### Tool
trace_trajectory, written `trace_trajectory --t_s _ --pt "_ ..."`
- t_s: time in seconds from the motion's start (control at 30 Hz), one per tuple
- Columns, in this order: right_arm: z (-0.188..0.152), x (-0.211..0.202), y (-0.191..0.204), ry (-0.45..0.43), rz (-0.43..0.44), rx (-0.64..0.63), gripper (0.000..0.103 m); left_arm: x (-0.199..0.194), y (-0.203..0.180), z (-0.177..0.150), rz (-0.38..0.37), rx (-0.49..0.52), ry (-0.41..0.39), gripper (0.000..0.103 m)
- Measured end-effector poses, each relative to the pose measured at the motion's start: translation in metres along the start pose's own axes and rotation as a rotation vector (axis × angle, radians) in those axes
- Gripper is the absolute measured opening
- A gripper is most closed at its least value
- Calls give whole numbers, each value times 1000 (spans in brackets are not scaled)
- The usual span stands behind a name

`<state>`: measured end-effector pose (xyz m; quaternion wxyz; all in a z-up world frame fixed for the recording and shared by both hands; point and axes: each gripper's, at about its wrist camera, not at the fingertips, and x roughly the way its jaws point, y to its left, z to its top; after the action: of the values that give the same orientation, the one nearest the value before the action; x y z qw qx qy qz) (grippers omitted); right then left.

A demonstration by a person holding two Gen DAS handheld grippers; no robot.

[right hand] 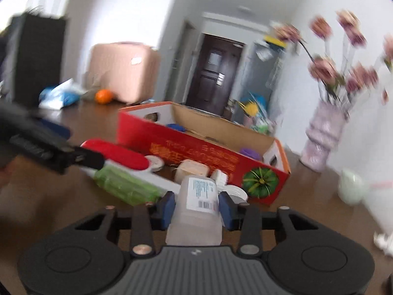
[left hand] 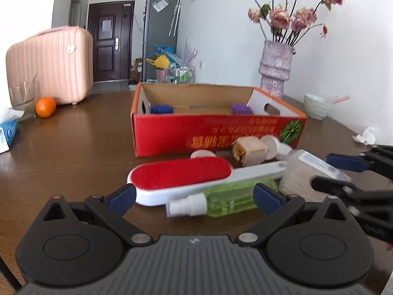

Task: Organize rigid objects
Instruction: 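Withdraw from the box and move the right tool to the white container, then grasp the white plastic container with the right tool and lift it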

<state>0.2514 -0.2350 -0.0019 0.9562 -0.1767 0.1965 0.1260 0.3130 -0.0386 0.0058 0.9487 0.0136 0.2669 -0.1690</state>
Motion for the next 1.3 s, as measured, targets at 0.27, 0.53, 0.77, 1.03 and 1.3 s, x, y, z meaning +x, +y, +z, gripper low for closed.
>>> trace_trajectory --t_s 0.27,0.53,0.77,1.03,1.3 --pt "-16 -44 26 -77 297 77 69 10 2 -6 -73 -52 58 103" --pt "-26 -40 -5 -101 211 289 40 4 -8 -9 -71 -16 35 103" --pt "-54 -17 -78 4 154 685 45 3 -21 -11 -119 13 26 103" --pt "-51 -47 -62 -3 192 516 77 20 -38 -9 -175 36 56 103" --pt "-45 -16 -36 55 87 431 67 24 -29 -7 -159 -19 71 103"
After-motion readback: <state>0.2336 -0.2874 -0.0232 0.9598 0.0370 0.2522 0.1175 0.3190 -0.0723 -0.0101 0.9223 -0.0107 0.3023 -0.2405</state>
